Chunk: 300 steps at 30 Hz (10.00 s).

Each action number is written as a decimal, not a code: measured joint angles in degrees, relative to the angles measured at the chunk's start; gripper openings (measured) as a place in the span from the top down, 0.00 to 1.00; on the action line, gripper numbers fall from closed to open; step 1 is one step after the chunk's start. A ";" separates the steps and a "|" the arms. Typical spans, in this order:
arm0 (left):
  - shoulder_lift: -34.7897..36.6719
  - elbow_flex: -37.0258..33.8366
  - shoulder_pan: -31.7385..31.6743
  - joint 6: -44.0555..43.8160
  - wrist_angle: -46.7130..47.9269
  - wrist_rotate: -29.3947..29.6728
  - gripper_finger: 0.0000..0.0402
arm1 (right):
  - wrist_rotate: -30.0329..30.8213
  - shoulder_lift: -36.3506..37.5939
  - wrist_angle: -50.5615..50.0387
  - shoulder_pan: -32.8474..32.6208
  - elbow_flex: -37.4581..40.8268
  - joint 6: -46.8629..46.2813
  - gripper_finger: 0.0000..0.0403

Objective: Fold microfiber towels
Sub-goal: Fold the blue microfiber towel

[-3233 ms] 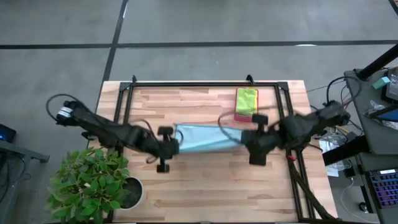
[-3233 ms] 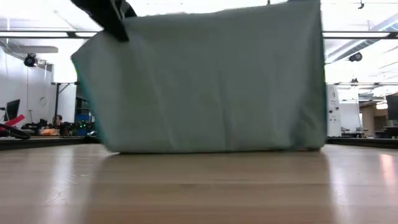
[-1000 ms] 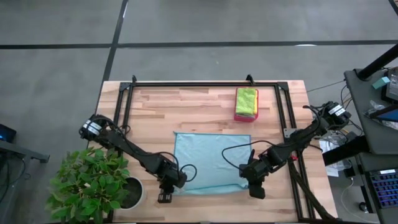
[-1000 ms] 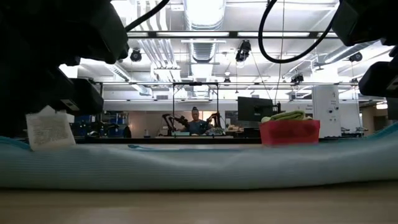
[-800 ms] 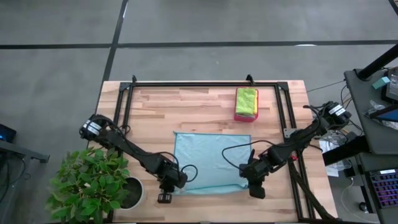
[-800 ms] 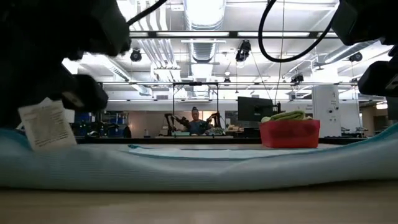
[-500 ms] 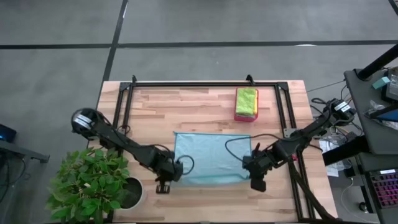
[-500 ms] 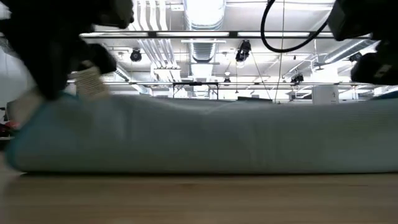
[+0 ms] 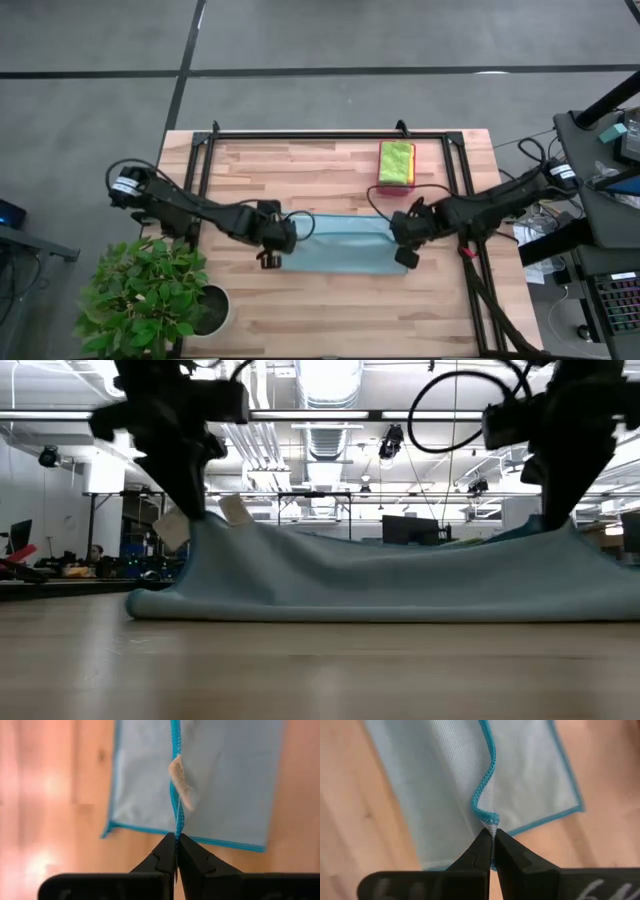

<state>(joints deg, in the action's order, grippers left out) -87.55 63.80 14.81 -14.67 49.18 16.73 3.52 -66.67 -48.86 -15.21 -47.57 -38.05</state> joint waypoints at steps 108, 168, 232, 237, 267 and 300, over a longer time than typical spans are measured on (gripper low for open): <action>-11.10 -5.06 4.68 -16.55 -9.72 -16.74 0.73 | 6.74 -8.51 1.85 3.25 -1.81 -11.71 0.58; -6.77 -5.08 8.09 -16.40 -9.39 -6.79 0.73 | -3.93 8.11 15.70 18.58 12.70 -9.47 0.98; -9.07 -23.44 6.91 -11.61 -51.84 10.82 0.73 | -1.92 -40.50 22.94 13.18 -31.76 -5.43 0.97; -9.07 -23.44 6.91 -11.62 -51.84 10.80 0.73 | -1.89 -40.50 23.86 13.18 -31.75 -5.39 0.87; -9.07 -23.36 6.91 -11.96 -52.21 10.78 0.73 | 9.99 -36.06 10.16 11.83 -29.25 15.62 0.80; -6.96 -23.12 6.96 -11.95 -53.30 4.46 0.73 | -1.10 -36.96 42.77 6.63 -20.10 20.40 0.98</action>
<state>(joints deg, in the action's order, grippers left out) -94.51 40.69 21.77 -26.62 -4.12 21.19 2.42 -103.64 -6.09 -8.58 -67.67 -17.66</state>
